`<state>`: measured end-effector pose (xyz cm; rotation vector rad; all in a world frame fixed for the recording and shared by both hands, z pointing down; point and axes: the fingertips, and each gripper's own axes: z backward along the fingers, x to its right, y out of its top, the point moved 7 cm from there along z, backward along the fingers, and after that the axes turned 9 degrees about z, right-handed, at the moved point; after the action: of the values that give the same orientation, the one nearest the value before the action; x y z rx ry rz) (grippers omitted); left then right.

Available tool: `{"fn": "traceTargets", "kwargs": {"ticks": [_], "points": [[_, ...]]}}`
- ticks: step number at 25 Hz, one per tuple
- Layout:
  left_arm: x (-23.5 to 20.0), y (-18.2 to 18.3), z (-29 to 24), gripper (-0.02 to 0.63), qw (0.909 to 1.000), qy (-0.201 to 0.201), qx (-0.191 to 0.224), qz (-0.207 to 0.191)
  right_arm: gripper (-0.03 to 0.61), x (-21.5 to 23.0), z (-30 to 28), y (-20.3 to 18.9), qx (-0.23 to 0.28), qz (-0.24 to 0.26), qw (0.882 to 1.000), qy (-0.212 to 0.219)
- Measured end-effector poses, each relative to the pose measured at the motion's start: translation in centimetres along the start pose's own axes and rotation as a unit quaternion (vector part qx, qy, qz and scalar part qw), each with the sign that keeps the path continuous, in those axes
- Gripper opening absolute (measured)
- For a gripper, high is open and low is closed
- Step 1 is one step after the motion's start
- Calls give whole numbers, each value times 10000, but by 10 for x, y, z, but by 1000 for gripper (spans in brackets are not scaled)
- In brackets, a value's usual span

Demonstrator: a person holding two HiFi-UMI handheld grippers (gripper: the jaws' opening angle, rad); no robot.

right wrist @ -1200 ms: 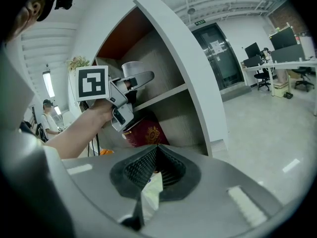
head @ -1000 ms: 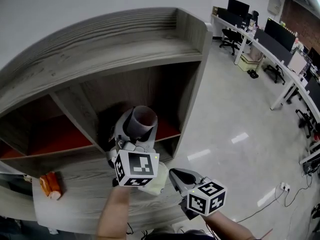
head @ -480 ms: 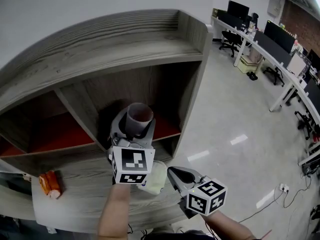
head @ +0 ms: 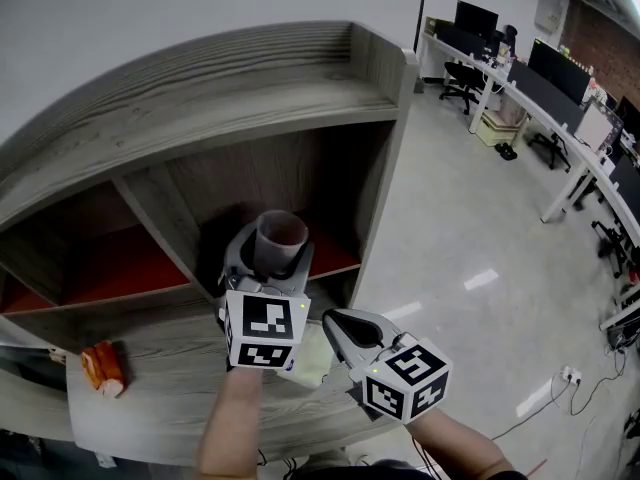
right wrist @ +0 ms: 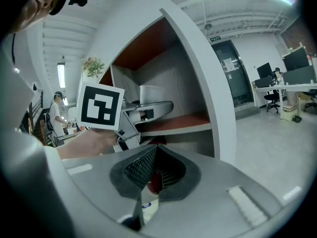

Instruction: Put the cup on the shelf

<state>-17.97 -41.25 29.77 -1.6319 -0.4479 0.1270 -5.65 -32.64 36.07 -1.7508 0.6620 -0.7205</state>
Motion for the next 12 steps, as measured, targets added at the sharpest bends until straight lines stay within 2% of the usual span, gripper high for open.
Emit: {"fn": "traceTargets", "kwargs": {"ticks": [7,12], "points": [[-1,0,-1,284,9999,39,-20,143,2,2,1,4,70,-40,10000,8],[2,-3,-1,321,9999,45,-27,95,0,2,2,2,48,-58,10000,25]]}}
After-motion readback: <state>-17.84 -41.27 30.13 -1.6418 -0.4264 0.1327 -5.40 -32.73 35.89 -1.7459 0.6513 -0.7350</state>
